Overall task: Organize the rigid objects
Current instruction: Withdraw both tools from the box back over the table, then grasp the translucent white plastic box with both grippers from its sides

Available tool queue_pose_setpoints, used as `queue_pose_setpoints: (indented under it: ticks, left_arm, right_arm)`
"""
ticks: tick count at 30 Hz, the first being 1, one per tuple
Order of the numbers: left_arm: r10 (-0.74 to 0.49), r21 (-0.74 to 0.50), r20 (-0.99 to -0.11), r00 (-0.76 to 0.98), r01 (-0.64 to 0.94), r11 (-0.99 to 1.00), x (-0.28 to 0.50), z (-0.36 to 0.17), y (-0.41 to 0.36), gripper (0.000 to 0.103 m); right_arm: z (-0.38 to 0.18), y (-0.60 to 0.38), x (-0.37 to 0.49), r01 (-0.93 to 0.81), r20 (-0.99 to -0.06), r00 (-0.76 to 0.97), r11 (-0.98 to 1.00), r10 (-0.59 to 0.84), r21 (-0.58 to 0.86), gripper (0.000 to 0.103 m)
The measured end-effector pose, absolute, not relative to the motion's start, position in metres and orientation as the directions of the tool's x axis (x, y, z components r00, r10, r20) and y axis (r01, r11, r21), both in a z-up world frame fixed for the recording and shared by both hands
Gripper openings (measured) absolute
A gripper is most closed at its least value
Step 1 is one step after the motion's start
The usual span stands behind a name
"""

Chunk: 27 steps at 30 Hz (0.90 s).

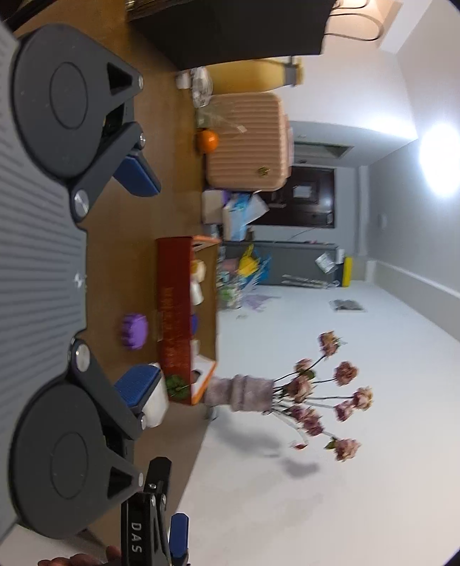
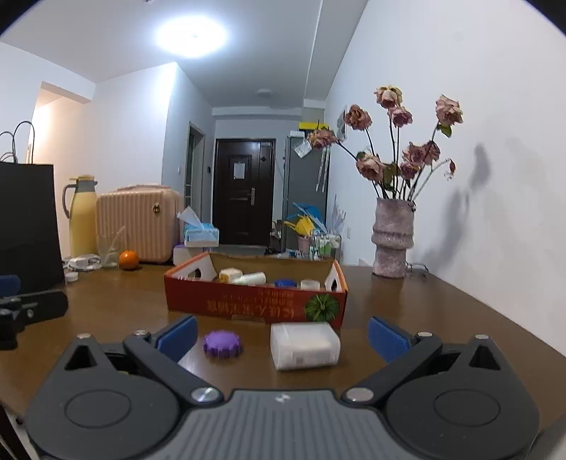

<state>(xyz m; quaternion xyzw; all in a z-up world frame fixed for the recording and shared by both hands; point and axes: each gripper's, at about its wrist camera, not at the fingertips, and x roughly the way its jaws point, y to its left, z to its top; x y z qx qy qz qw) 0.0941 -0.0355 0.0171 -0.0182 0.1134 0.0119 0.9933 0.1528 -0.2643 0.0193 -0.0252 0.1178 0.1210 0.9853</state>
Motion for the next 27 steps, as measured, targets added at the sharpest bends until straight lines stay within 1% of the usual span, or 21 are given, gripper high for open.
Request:
queue_pose_setpoints:
  ticks: [2,6,10,12,13,14,18,20,23,26,27]
  left_arm:
    - [0.010,-0.044,-0.263,0.965,-0.022,0.999,0.096,0.011,-0.037,0.103]
    - [-0.013,-0.064,-0.306,0.952,-0.006,0.998,0.103,-0.001,-0.037,0.103]
    - [-0.033,-0.077,-0.379,0.925,0.004,0.997,0.120,-0.014,-0.039,0.103]
    - [-0.048,-0.078,-0.409,0.911,0.017,0.997,0.130,-0.018,-0.041,0.103]
    - [-0.064,-0.080,-0.426,0.902,0.032,0.996,0.136,-0.018,-0.043,0.103]
    - [-0.091,-0.095,-0.440,0.893,0.055,0.994,0.142,-0.018,-0.045,0.103]
    - [-0.226,-0.248,-0.495,0.839,0.112,0.962,0.181,-0.013,-0.050,0.103]
    - [-0.262,-0.296,-0.511,0.819,0.118,0.948,0.206,-0.011,-0.057,0.101]
    - [-0.281,-0.308,-0.518,0.808,0.130,0.943,0.244,-0.009,-0.071,0.093]
    - [-0.295,-0.328,-0.530,0.795,0.129,0.936,0.284,-0.009,-0.083,0.085]
    - [-0.308,-0.344,-0.531,0.789,0.131,0.930,0.296,-0.009,-0.086,0.081]
  right_arm:
    - [0.014,-0.267,0.144,-0.239,-0.268,0.936,0.971,0.229,-0.007,0.103]
    - [0.001,-0.271,0.135,-0.249,-0.333,0.911,0.968,0.241,0.019,0.103]
    - [-0.005,-0.270,0.143,-0.247,-0.362,0.904,0.969,0.226,-0.013,0.103]
    - [-0.007,-0.272,0.153,-0.246,-0.374,0.899,0.969,0.227,-0.001,0.103]
    - [-0.008,-0.274,0.159,-0.249,-0.382,0.894,0.968,0.235,0.014,0.100]
    - [-0.009,-0.277,0.166,-0.250,-0.390,0.888,0.968,0.242,0.031,0.100]
    - [-0.013,-0.291,0.202,-0.230,-0.449,0.859,0.969,0.246,0.091,0.092]
    - [-0.012,-0.300,0.219,-0.223,-0.453,0.857,0.969,0.247,0.105,0.090]
    - [-0.009,-0.313,0.251,-0.228,-0.469,0.841,0.963,0.271,0.147,0.084]
    - [-0.007,-0.325,0.288,-0.246,-0.481,0.815,0.945,0.322,0.215,0.075]
    - [-0.007,-0.329,0.301,-0.250,-0.484,0.807,0.938,0.339,0.240,0.070]
